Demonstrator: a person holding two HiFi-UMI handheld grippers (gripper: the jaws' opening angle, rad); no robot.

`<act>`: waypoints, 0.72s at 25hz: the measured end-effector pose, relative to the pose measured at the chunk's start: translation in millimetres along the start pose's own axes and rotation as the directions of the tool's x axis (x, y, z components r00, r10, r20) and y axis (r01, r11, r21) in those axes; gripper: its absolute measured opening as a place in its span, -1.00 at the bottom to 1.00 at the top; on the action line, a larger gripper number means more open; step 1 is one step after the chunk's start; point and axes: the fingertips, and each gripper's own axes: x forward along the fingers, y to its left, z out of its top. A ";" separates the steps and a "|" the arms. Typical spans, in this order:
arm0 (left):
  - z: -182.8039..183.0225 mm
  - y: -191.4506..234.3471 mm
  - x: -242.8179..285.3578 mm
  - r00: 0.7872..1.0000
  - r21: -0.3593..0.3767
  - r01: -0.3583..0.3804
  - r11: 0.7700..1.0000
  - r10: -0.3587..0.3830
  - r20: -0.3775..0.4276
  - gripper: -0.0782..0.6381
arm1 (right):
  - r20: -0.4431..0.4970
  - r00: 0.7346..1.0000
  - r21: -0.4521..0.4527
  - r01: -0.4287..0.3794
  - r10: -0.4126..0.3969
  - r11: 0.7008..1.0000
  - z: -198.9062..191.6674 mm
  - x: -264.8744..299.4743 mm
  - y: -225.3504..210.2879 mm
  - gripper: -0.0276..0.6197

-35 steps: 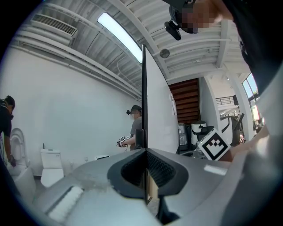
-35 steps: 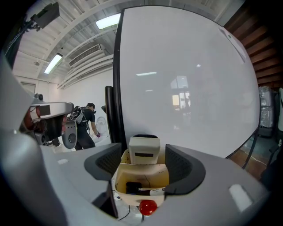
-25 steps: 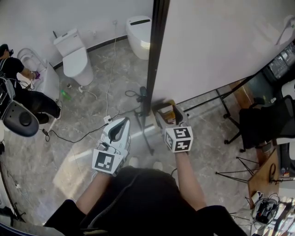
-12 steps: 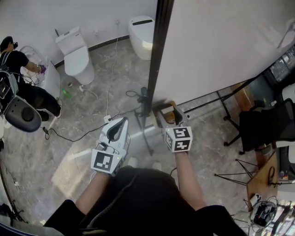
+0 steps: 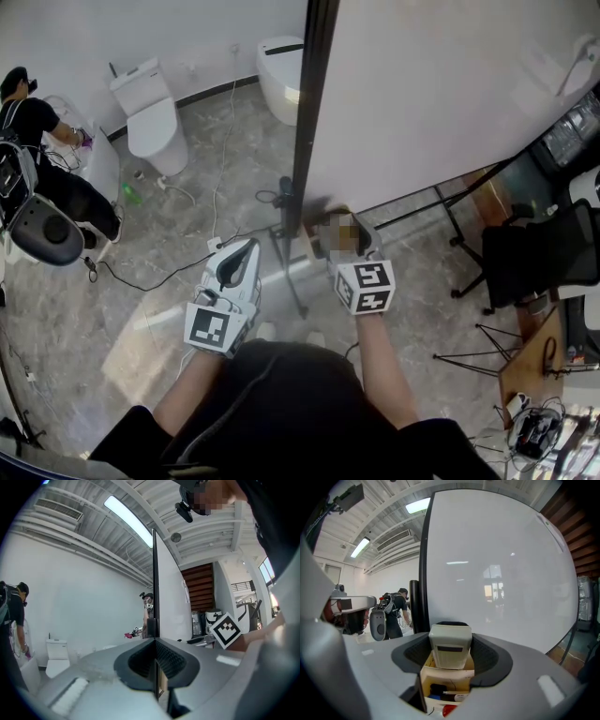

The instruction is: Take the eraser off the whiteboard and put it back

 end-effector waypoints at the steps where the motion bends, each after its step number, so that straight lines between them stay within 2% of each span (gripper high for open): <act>1: 0.6 -1.6 0.3 1.000 0.001 0.002 1.000 -0.002 0.001 -0.76 | 0.008 1.000 -0.002 0.000 0.000 1.000 3.4 -2.8 0.1 -0.10; 18: 5.3 -34.8 9.2 0.996 0.005 0.078 0.997 -0.078 0.044 -0.76 | 0.129 0.992 -0.008 0.008 -0.007 1.000 47.7 -65.3 -4.9 -0.10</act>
